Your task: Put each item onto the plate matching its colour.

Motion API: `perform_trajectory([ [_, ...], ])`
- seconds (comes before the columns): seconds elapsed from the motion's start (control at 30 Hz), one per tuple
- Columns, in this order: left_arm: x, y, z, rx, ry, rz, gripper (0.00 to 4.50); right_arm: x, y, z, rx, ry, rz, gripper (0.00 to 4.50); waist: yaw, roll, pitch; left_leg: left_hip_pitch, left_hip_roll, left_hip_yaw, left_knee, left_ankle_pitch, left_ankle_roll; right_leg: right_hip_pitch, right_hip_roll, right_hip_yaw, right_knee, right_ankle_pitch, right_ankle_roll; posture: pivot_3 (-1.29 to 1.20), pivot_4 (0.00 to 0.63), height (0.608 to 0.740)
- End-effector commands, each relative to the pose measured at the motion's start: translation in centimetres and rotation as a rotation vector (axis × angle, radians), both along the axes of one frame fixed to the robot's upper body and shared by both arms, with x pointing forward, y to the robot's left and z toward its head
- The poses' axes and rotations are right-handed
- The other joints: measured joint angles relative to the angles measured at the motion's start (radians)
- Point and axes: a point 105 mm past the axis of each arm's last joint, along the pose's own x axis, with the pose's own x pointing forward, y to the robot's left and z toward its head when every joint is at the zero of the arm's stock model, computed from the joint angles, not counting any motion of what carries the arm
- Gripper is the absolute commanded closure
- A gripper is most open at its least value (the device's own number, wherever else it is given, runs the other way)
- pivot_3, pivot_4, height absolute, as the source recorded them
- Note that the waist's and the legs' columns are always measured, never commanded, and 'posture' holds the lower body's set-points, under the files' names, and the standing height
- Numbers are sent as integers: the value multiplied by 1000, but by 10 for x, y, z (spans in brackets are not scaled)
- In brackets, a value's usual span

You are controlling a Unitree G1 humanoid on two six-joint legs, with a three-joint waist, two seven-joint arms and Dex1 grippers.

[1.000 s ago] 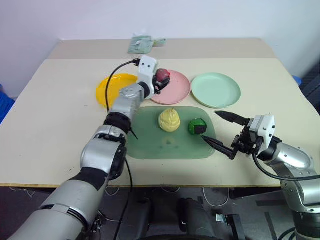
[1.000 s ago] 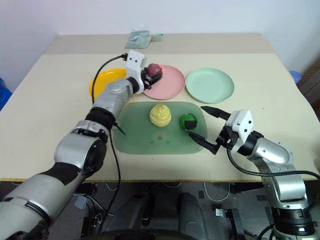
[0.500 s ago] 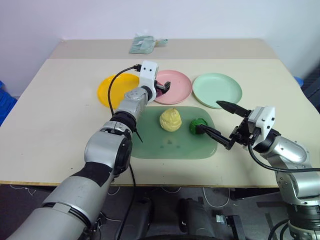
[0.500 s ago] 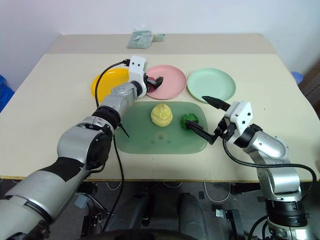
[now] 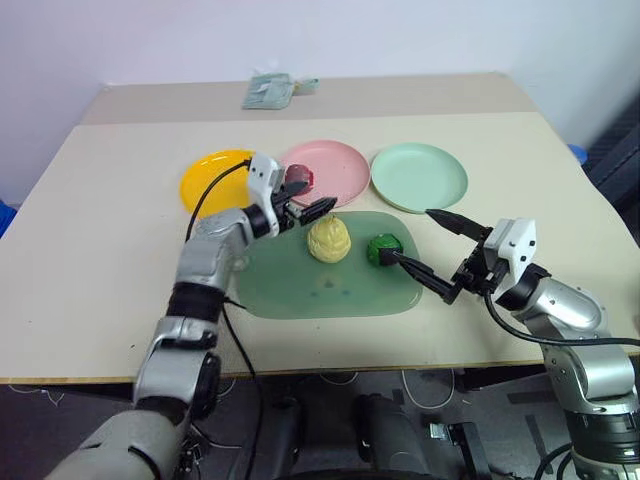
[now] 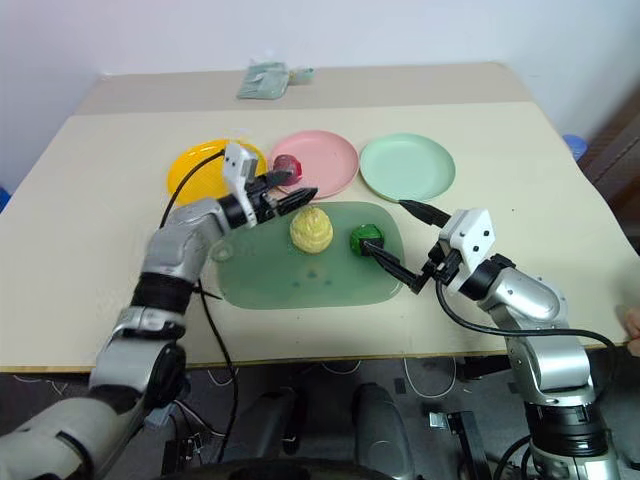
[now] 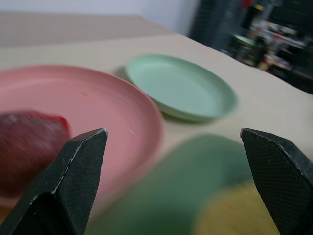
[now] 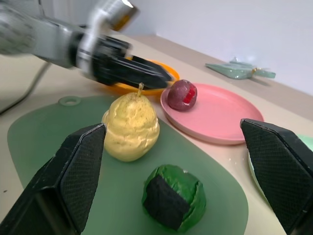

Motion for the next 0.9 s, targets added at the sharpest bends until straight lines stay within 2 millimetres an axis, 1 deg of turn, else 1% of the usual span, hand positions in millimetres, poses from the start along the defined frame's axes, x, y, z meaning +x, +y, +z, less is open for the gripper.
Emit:
perform_trajectory([
  [0.03, -20, -6, 29, -19, -55, -97, 31, -4, -1, 8, 16, -43, 2, 0, 6, 0, 0, 0, 0, 0, 0, 0, 0, 0, 0, 0, 0, 0, 0, 0, 150, 740],
  [0.1, -27, -4, 32, -17, -47, -125, 31, -5, -2, 7, 17, -41, 0, 0, 13, 1, 0, 0, 0, 0, 1, 0, 0, 1, 0, 0, 0, 0, 0, 0, 150, 740],
  [0.2, -32, -2, 27, 13, -32, -152, 31, -6, -2, 5, 16, -38, -3, 0, 17, 1, -1, 1, 0, 0, 1, 0, 0, 1, 0, 0, 0, 0, 0, 0, 150, 740],
  [0.33, -42, -4, 12, 102, -25, -213, 31, -7, -3, 3, 18, -36, -10, 0, 17, 1, -1, 1, 0, 0, 1, 0, 0, 1, 0, 0, 0, 0, 0, 0, 150, 740],
  [0.47, -42, -12, 3, 166, -53, -234, 31, -7, -3, 4, 21, -38, -15, 0, 20, 1, -1, 1, 0, 0, 1, 0, 0, 1, 0, 0, 0, 0, 0, 0, 150, 740],
  [0.6, -33, -26, -6, 230, -88, -212, 31, -8, -2, 6, 21, -43, -20, 0, 19, 1, -1, 1, 0, 0, 1, 0, 0, 1, 0, 0, -1, 0, 0, 0, 150, 740],
  [0.7, -24, -29, -7, 236, -91, -165, 793, -8, -2, 9, 21, -47, -23, 0, 19, 1, 0, 0, 0, 0, 1, 0, 0, 1, 0, 1, -1, 0, 0, 0, 150, 740],
  [0.8, -18, -24, -8, 258, -121, -121, 2285, -9, -3, 9, 20, -46, -29, 0, 16, 1, -1, 1, 1, 0, 1, 0, 0, 1, 0, 1, -1, 0, 0, 0, 150, 740],
  [0.9, -11, -17, 1, 194, -126, -48, 2285, -10, -3, 9, 19, -44, -33, 0, 18, 1, -1, 1, 1, 0, 0, 0, 0, 1, 0, 1, -1, 0, 0, 0, 150, 740],
])
